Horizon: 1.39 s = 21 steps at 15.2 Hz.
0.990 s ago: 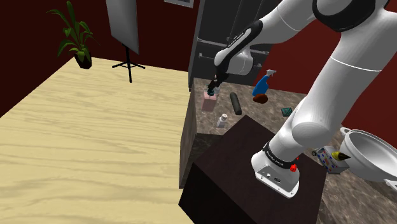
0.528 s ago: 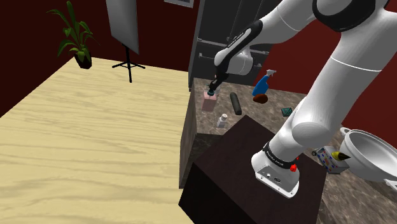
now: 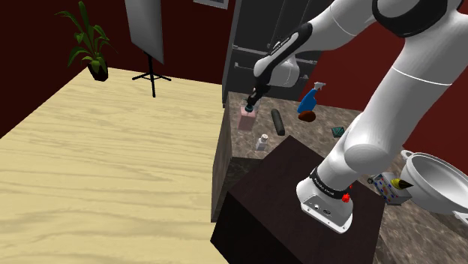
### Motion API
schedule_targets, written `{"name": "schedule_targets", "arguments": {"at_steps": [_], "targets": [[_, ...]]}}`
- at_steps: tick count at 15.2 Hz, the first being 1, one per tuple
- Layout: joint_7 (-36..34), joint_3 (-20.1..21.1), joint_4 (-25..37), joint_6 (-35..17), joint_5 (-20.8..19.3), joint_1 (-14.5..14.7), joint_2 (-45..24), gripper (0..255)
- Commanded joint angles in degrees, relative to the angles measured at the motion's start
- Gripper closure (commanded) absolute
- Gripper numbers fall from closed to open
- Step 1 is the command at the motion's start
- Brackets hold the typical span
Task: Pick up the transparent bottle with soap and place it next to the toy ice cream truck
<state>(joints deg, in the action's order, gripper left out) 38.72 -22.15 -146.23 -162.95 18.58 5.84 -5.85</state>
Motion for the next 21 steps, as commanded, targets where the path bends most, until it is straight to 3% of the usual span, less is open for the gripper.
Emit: {"name": "schedule_targets", "arguments": {"at_steps": [1, 10, 21], "targets": [[-1.98, -0.91, -0.01, 1.27, -2.63, 0.40, 1.49, 255], [-9.95, -2.27, 0.58, 8.24, -13.01, 0.21, 8.92, 255], [-14.91, -1.18, 3.22, 17.57, -19.26, -1.25, 16.26, 255]]}}
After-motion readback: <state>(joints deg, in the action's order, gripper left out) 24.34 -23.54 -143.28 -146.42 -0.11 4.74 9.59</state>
